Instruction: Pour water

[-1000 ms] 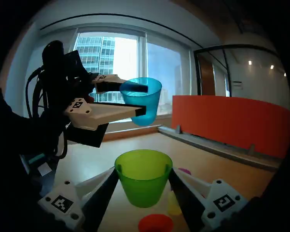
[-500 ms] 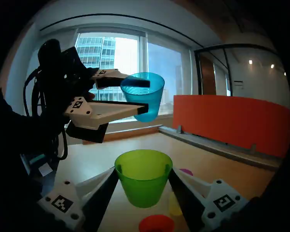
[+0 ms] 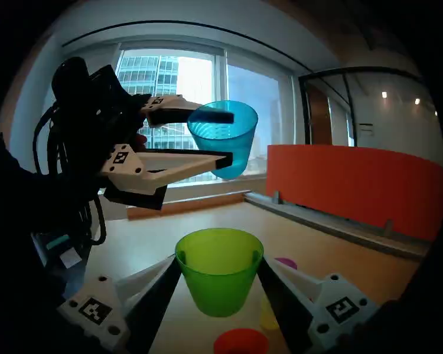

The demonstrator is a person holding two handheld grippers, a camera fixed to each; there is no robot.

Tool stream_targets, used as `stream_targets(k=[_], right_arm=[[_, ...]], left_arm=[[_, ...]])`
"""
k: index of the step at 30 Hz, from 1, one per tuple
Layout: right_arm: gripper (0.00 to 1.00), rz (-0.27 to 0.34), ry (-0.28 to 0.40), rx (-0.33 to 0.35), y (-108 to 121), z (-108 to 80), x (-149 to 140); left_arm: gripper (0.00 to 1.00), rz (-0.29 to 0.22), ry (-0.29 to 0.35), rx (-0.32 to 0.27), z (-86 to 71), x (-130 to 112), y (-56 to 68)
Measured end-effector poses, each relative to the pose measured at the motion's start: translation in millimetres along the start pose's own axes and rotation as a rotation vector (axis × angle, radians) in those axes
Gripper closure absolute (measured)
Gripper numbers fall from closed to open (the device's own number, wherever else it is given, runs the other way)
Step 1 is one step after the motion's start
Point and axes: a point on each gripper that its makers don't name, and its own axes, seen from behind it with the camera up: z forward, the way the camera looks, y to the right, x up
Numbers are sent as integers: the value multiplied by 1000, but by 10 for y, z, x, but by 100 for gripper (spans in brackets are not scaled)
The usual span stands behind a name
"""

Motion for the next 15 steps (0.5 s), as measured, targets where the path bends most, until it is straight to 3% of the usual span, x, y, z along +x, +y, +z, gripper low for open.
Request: stream_targets(k=[15], right_arm=[[10, -6, 6, 8, -28, 22, 42]], left_arm=[[16, 89, 6, 5, 43, 60, -12]])
